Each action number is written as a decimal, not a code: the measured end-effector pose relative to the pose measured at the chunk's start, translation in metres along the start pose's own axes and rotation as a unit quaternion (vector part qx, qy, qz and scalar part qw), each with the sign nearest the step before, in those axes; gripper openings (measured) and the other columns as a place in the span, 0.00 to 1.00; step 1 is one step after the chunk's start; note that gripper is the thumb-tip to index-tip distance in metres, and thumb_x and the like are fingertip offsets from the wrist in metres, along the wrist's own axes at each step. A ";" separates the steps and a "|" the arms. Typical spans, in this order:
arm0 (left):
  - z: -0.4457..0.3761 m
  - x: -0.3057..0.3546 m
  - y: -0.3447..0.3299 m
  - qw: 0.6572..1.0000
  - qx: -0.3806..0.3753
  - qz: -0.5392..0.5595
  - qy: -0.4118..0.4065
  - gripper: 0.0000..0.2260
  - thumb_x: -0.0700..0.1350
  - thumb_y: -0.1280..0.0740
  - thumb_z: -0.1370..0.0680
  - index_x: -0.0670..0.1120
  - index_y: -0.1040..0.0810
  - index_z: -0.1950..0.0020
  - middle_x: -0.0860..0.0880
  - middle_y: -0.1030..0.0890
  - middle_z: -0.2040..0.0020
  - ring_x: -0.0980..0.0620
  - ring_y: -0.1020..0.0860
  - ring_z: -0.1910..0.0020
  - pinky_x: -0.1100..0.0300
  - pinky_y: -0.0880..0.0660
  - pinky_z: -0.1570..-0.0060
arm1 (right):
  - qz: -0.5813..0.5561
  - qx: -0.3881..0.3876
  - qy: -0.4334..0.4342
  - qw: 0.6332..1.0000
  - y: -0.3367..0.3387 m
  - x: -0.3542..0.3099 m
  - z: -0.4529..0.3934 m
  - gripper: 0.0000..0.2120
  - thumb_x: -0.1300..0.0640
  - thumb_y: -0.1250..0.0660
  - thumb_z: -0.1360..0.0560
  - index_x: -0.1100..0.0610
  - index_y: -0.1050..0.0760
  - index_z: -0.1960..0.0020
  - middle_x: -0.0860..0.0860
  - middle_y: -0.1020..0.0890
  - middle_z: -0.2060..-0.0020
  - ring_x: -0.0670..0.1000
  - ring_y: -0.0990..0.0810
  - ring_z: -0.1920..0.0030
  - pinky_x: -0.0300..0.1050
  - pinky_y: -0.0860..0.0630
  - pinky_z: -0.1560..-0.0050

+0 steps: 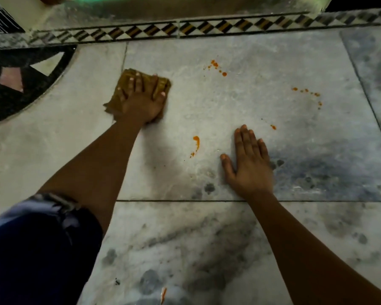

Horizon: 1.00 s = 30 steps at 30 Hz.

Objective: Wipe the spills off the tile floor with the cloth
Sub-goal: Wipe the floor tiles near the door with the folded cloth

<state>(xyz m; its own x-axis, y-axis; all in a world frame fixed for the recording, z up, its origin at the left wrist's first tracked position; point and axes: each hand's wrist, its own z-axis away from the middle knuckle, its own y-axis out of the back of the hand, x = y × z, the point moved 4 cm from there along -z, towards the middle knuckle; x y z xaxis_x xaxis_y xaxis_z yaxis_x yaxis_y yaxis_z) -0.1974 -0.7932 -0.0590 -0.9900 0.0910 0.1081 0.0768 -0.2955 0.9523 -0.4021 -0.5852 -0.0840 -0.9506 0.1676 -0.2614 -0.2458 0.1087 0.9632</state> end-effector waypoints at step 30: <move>0.022 0.013 -0.017 0.984 0.057 0.003 -0.166 0.32 0.69 0.49 0.27 0.60 0.49 0.25 0.49 0.49 0.23 0.44 0.51 0.24 0.43 0.52 0.28 | -0.021 0.017 0.002 1.000 0.001 0.000 0.001 0.34 0.42 0.52 0.25 0.62 0.43 0.26 0.58 0.40 0.26 0.55 0.42 0.26 0.48 0.53 0.28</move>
<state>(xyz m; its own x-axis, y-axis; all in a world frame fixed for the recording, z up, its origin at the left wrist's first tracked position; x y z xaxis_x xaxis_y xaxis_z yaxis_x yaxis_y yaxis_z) -0.2090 -0.7658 -0.0671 -0.8972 0.4016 0.1836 0.1147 -0.1895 0.9752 -0.4019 -0.5840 -0.0833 -0.9403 0.1583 -0.3012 -0.2788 0.1491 0.9487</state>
